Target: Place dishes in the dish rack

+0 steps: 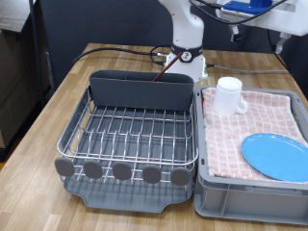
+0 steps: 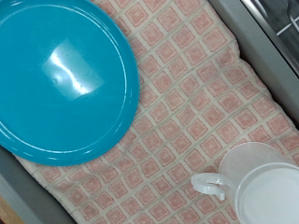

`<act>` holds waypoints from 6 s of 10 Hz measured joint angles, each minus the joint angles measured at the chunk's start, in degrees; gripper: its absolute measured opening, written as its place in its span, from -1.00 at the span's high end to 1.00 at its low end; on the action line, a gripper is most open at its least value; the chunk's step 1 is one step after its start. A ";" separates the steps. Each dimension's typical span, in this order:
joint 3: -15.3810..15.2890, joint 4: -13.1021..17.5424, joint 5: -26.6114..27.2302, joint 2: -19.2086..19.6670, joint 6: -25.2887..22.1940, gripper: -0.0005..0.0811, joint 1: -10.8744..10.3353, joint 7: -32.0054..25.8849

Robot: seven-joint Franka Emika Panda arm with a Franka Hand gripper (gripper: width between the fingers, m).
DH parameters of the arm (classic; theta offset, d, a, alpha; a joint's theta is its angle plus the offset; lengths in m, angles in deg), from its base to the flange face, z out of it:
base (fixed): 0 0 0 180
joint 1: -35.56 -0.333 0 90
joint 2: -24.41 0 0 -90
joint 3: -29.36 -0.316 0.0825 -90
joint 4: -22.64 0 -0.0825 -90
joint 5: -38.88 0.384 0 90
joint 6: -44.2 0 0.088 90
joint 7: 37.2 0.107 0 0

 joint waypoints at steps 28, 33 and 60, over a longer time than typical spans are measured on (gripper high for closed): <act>-2.25 -7.65 18.48 23.42 41.45 -0.98 0.64 -16.40; -2.36 -7.08 19.09 26.36 42.92 -0.98 0.85 -16.55; -0.38 -5.10 13.82 26.71 40.79 0.90 1.14 -13.84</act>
